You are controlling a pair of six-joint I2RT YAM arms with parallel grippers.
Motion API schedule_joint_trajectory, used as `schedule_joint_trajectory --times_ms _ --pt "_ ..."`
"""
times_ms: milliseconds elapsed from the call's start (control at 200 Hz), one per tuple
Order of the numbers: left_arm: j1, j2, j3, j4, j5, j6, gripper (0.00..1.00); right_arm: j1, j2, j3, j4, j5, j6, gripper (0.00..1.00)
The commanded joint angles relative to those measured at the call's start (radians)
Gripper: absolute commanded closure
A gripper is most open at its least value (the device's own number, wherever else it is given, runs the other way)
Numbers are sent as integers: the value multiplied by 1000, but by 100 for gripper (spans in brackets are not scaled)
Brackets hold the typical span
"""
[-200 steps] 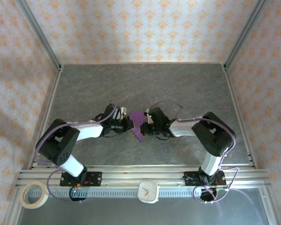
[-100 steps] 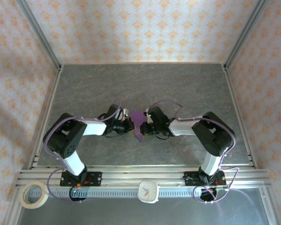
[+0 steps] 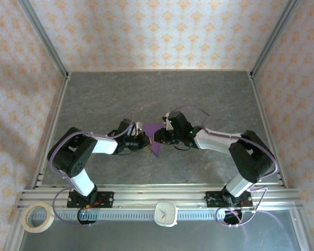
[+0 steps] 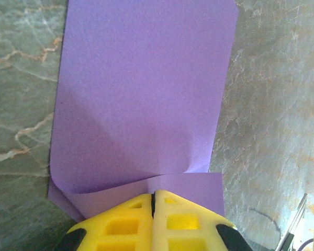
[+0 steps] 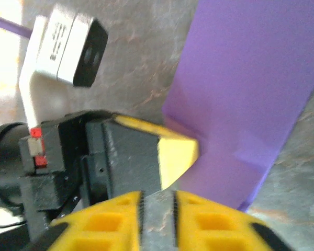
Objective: Fold a paper plane with a square sheet of paper (pick it up from the middle)
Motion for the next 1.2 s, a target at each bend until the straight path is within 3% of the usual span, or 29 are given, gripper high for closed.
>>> schedule_joint_trajectory --times_ms 0,180,510,821,1046,1196 --pt "-3 9 -32 -78 -62 -1 100 15 46 10 -16 -127 87 88" --pt "-3 11 -26 -80 -59 2 100 44 82 43 -53 -119 77 100" --pt "-3 16 -12 -97 -61 14 100 56 141 47 -122 -60 61 100" --pt "-3 21 -9 -107 -70 23 100 55 76 -74 -133 -13 63 100" --pt "-10 17 -26 -78 -75 -4 100 60 -19 -24 -123 -27 99 100" --pt "-12 22 -26 -73 -77 -6 100 91 20 25 -76 -43 133 100"
